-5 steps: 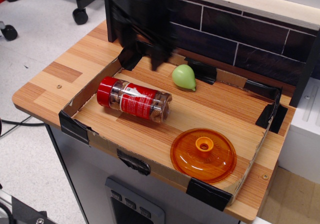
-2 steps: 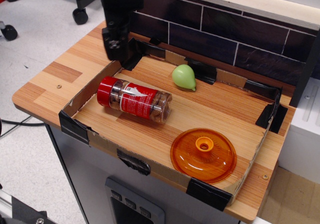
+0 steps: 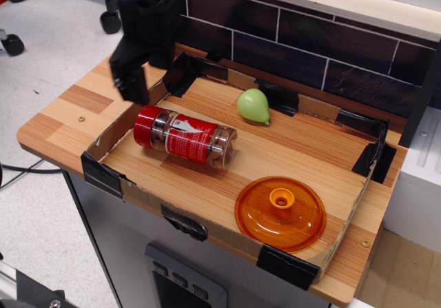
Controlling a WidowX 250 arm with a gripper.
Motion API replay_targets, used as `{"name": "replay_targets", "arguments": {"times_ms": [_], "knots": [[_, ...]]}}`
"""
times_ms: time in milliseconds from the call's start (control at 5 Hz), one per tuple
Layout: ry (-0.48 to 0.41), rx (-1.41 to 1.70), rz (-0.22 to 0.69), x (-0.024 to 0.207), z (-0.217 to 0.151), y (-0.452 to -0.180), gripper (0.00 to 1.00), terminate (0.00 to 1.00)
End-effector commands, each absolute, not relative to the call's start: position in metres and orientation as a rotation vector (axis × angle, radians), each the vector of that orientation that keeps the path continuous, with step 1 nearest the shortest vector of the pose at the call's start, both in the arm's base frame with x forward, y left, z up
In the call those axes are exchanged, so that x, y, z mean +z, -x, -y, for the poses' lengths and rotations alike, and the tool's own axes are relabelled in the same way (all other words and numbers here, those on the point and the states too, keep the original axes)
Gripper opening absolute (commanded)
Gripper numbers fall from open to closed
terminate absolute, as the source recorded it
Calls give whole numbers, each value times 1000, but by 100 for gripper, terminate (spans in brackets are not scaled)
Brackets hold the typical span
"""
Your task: Upright basil bottle
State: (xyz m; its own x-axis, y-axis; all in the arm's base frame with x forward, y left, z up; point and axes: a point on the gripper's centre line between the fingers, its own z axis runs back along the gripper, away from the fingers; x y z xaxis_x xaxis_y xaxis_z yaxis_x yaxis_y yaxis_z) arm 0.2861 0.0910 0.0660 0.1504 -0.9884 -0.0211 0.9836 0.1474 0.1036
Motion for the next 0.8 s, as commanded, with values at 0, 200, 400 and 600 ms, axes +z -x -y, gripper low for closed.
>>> {"name": "replay_targets", "arguments": {"times_ms": [0,200,400,600], "knots": [[-142,-1448,55,49,-100,-286,100,0],[-149,-1418,82,42,-96,-285,100,0],[-137,-1420,85,39,-93,-285,100,0],[-135,-1420,78,32,-88,-285,100,0]]}}
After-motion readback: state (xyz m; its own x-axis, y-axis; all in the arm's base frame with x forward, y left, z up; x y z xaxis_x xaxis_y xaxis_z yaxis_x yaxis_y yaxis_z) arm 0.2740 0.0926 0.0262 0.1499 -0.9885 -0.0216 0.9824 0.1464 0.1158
